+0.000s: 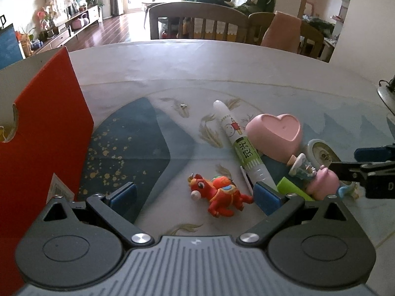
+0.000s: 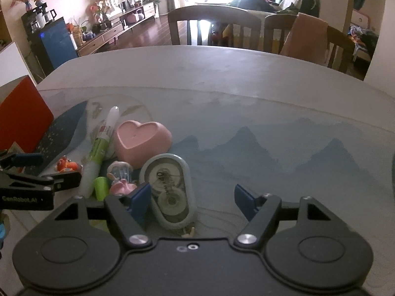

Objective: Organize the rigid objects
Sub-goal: 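Grasp the orange toy dragon with the left tool while the right tool grasps the white tape dispenser, then carry the orange toy and tape dispenser over the cardboard box with both tools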

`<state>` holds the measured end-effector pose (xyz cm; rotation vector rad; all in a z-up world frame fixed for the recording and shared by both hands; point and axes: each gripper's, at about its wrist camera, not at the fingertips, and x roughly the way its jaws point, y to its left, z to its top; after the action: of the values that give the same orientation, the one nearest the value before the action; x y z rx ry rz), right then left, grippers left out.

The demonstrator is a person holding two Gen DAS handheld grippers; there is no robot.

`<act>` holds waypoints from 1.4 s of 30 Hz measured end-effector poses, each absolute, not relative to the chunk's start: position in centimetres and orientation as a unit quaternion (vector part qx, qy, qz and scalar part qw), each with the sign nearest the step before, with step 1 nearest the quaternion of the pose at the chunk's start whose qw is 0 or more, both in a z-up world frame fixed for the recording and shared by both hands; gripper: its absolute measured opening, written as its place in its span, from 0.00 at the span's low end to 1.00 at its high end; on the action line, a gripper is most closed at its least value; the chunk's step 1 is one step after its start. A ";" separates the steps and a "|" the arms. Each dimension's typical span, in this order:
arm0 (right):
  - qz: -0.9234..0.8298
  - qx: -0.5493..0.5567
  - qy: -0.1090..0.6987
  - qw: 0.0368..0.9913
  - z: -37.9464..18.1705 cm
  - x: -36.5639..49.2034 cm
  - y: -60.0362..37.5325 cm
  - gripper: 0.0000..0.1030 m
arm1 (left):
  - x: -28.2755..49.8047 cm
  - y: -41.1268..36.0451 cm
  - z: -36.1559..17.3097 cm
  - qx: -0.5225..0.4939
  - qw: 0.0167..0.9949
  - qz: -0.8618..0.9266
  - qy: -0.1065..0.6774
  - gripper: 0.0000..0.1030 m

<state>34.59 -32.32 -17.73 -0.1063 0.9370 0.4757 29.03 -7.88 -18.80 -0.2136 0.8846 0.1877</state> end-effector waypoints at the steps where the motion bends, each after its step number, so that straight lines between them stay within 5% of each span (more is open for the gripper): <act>1: 0.230 -0.052 0.447 0.863 -17.8 34.5 -32.2 0.72 | 29.0 -7.9 -18.8 -0.104 0.894 0.090 0.426 0.98; 12: 0.248 -0.087 0.432 0.863 -18.5 33.8 -30.5 0.73 | 28.5 -7.9 -18.9 -0.117 0.900 0.075 0.413 0.91; 15: 0.248 -0.090 0.426 0.865 -18.6 33.7 -30.4 0.71 | 28.4 -7.9 -18.8 -0.116 0.904 0.070 0.406 0.74; 19: 0.244 -0.101 0.416 0.870 -18.5 33.4 -30.2 0.51 | 28.6 -8.3 -18.6 -0.108 0.906 0.057 0.405 0.59; 42: 0.223 -0.067 0.396 0.888 -13.4 28.7 -31.9 0.46 | 26.2 -8.4 -15.5 -0.102 0.908 0.042 0.405 0.58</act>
<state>28.74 -31.93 -13.45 -0.1399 0.8234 0.4627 26.21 -8.40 -15.48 -0.2113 0.8358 0.0857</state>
